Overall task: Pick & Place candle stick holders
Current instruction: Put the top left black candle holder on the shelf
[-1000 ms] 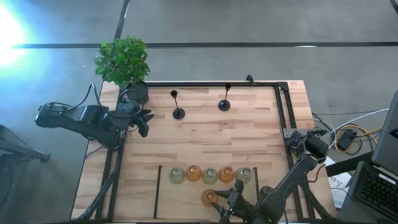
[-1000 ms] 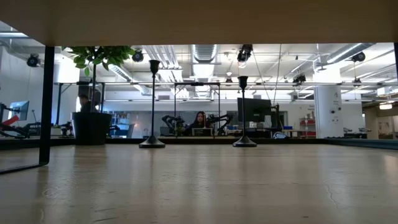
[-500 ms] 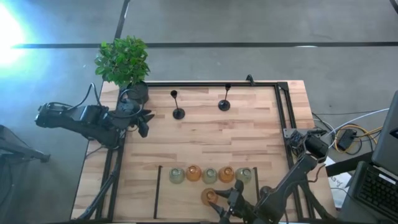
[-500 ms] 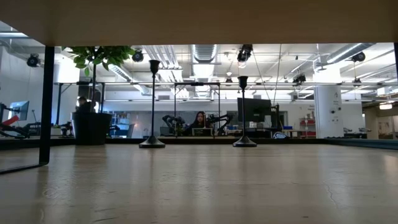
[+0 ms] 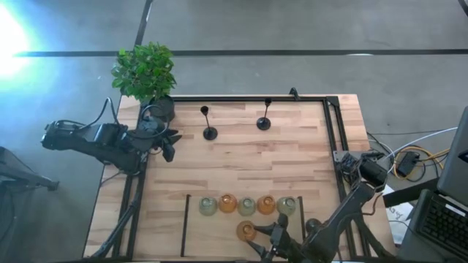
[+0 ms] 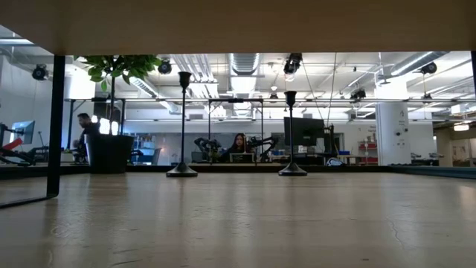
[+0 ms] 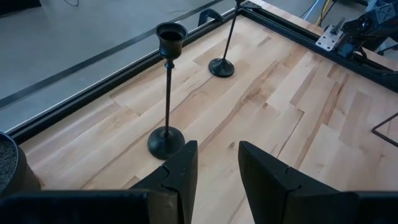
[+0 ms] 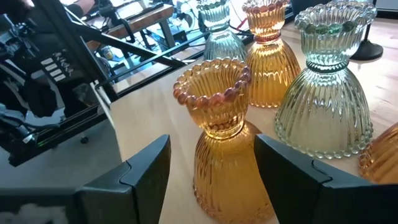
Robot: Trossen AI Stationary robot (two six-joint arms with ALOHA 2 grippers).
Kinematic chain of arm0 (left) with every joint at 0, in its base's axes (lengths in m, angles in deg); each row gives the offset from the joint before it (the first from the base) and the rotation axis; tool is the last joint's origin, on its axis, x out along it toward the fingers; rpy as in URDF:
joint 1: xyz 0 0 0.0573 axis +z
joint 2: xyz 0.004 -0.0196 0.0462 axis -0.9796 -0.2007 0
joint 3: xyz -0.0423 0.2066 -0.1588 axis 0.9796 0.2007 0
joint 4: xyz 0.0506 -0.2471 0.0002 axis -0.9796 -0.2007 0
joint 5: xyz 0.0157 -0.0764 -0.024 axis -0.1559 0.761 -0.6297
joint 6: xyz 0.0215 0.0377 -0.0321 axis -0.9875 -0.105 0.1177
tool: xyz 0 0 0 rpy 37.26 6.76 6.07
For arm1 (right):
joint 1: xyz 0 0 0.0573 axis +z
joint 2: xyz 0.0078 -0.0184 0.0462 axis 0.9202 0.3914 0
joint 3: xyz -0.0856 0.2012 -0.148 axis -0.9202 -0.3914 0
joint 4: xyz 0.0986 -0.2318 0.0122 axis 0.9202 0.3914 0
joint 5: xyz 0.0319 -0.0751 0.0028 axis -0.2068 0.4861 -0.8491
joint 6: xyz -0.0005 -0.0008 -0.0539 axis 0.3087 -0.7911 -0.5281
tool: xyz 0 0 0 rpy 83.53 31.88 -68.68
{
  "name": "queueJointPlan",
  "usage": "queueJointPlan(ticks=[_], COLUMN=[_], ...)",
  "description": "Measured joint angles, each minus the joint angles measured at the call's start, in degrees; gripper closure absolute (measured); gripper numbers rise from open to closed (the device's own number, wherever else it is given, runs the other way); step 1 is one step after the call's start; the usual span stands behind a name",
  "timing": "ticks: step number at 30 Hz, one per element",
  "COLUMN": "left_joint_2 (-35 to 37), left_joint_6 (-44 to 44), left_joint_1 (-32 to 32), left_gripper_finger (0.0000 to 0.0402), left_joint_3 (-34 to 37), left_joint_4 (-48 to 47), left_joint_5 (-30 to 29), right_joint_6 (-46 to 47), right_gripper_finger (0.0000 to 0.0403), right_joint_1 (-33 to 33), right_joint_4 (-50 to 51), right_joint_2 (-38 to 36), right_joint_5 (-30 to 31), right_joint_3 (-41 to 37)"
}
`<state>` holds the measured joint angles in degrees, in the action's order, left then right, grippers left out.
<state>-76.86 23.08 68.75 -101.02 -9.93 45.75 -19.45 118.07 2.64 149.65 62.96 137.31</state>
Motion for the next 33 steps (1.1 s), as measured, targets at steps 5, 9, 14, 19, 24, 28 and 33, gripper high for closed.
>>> queueJointPlan(ticks=[5, 9, 14, 19, 24, 28, 33], left_joint_2=[0.0, 0.0, 0.0, 0.0, 0.0, 0.0, 0.0], left_joint_6=[0.0, 0.0, 0.0, 0.0, 0.0, -0.1, -0.3], left_joint_1=[0.0, 0.0, 0.0, 0.0, 0.0, 0.0, 0.0], left_gripper_finger=[0.0282, 0.0282, 0.0282, 0.0282, 0.0282, 0.0282, 0.0282], left_joint_3=[0.0, 0.0, 0.0, 0.0, 0.0, 0.0, 0.0], left_joint_4=[0.0, 0.0, 0.0, 0.0, 0.0, 0.1, 0.1], left_joint_5=[0.0, 0.0, 0.0, -0.1, -0.5, -1.4, -3.8], right_joint_6=[0.0, -0.3, -0.4, -0.5, -1.9, -4.4, -12.9], right_gripper_finger=[0.0177, 0.0179, 0.0187, 0.0198, 0.0213, 0.0230, 0.0264], right_joint_1=[0.8, 1.5, 2.8, 4.2, 5.7, 6.2, 5.9], right_joint_4=[0.1, 0.3, 0.3, 0.3, 0.3, 0.1, -0.1], right_joint_2=[-0.5, -0.8, -1.4, -4.4, -9.9, -15.5, -23.2], right_joint_5=[0.0, 0.0, 0.0, 0.0, 0.1, 0.0, 0.3], right_joint_3=[0.0, 0.0, 0.0, 0.0, 0.0, 0.0, 0.0])
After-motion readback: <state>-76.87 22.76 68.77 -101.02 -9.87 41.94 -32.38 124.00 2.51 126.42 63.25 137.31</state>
